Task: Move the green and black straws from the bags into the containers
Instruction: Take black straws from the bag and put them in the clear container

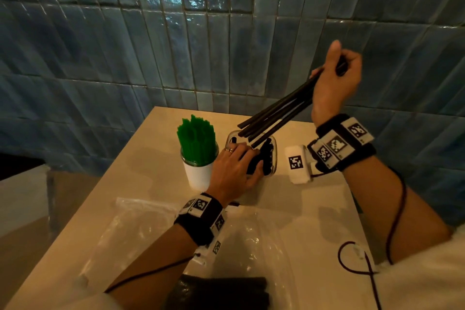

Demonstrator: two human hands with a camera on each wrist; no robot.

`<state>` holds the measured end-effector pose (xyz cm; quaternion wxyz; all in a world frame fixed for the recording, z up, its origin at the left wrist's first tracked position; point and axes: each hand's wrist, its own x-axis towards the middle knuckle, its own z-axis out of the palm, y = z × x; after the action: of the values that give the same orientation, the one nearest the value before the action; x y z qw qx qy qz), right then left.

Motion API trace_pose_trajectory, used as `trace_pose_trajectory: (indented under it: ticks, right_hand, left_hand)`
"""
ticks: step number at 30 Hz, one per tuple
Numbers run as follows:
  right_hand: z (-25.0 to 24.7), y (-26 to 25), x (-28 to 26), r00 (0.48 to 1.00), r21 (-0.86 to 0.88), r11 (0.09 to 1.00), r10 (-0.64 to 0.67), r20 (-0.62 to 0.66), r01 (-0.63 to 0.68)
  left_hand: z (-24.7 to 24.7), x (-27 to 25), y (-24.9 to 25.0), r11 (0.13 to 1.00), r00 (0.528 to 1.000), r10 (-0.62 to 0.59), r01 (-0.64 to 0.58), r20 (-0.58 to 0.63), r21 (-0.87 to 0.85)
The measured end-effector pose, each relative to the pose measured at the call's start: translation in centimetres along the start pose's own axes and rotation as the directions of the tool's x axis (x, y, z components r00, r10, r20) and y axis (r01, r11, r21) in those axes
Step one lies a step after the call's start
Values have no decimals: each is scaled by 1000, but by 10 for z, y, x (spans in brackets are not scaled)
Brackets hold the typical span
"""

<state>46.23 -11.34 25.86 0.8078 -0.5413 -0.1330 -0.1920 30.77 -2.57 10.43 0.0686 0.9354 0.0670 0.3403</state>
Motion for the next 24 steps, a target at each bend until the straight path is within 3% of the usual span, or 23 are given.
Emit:
trace_pose_trajectory:
  ticks: [4,8,18,21,22,24]
  right_hand:
    - [-4,6,-10,993,-62,996,-52,104,58]
    - [-11,7,-12,985,-68,990,-111,129,120]
    - [-14,14,-10,919,-206,913,-295,262,352]
    - [-11,17,-22,850,-237,878,-281,446,415]
    - [-11,17,-28,800,-239,872,-241,550,427]
    - [-9,18,-42,646,-282,841,-101,757,462]
  left_hand:
    - [1,-2,0,1000,1000,2,-3,-10,-12]
    - [1,-2,0,1000,1000,-3,3,-20,-23]
    - [0,-2,2,1000,999,-4,2,-46,-28]
    - [1,-3,2,1000,999,-7,5,-49,-27]
    - [1,-3,2,1000,999,-6,5,-48,-23]
    - [1,-3,1,1000,999,-5,5,-40,-7]
